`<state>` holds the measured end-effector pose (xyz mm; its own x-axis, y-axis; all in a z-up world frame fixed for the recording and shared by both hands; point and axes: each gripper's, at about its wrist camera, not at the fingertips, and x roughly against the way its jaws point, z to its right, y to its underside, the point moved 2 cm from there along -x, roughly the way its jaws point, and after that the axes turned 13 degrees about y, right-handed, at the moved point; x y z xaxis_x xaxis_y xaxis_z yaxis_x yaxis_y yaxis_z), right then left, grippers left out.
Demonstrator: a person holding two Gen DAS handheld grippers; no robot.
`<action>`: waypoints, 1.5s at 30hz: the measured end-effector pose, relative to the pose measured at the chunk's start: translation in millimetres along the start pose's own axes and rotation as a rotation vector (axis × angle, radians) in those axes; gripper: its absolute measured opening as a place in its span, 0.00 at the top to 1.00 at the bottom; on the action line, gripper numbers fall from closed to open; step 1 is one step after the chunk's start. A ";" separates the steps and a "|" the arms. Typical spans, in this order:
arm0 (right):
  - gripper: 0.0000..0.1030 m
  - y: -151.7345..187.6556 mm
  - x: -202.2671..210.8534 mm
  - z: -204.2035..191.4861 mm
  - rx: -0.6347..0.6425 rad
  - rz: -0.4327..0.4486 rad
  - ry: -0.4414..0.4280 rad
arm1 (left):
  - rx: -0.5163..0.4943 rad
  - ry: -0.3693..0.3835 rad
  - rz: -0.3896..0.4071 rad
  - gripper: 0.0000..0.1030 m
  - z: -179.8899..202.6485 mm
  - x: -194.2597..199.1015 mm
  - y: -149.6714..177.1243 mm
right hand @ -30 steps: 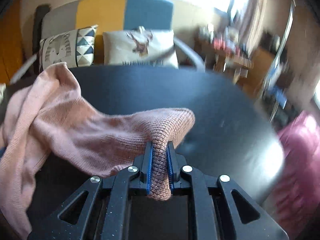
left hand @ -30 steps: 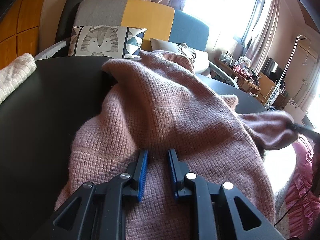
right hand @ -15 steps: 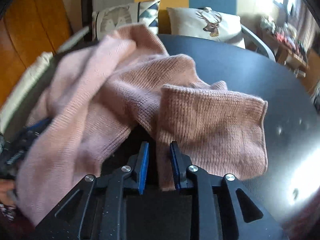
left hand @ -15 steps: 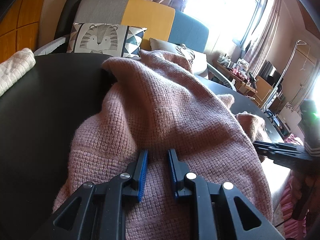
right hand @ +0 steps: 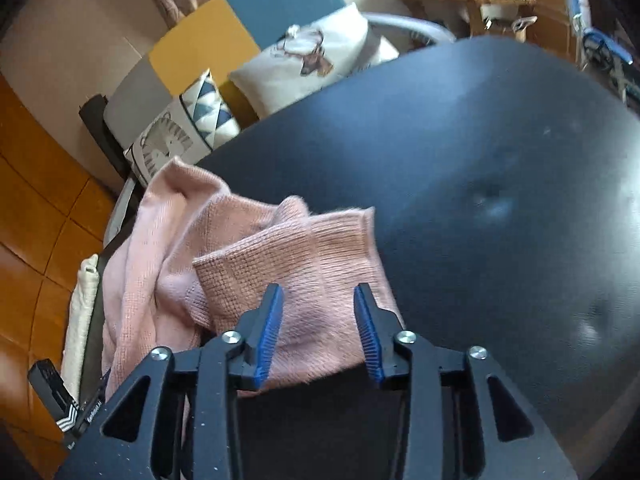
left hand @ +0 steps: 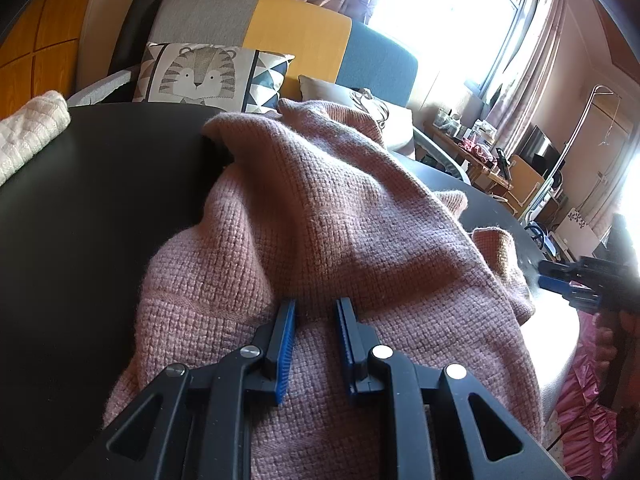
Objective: Fold clothes
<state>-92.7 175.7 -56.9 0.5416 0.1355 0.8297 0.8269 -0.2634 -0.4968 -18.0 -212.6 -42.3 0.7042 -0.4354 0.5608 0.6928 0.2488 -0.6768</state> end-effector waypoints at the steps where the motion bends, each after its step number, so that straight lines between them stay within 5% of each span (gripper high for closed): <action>1: 0.59 0.6 -5.5 -4.2 0.010 -0.009 0.004 | 0.000 0.000 0.000 0.81 -0.1 -0.1 0.0; 5: 0.60 7.5 -25.1 -26.8 0.096 0.006 0.092 | 0.000 0.001 0.000 0.81 -0.7 -0.5 -0.4; 9: 0.81 12.7 -32.8 -42.3 0.175 0.035 0.160 | 0.002 0.002 0.000 0.81 0.3 -0.7 0.2; 15: 0.90 -0.3 -27.2 -24.6 0.194 0.054 0.225 | 0.003 0.004 0.001 0.81 0.4 -0.5 0.6; 35: 0.90 -64.8 -68.0 71.6 0.241 0.059 0.594 | 0.000 -0.003 -0.001 0.81 0.4 -1.2 0.1; 45: 0.90 -98.1 -80.8 93.5 0.209 0.061 0.654 | -0.030 -0.063 0.001 0.81 9.8 -1.0 3.7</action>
<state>-203.5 279.9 -99.0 0.4399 -0.4952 0.7492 0.8453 -0.0535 -0.5317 -14.6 -202.8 -40.7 0.7138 -0.3797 0.5885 0.6879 0.2227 -0.6907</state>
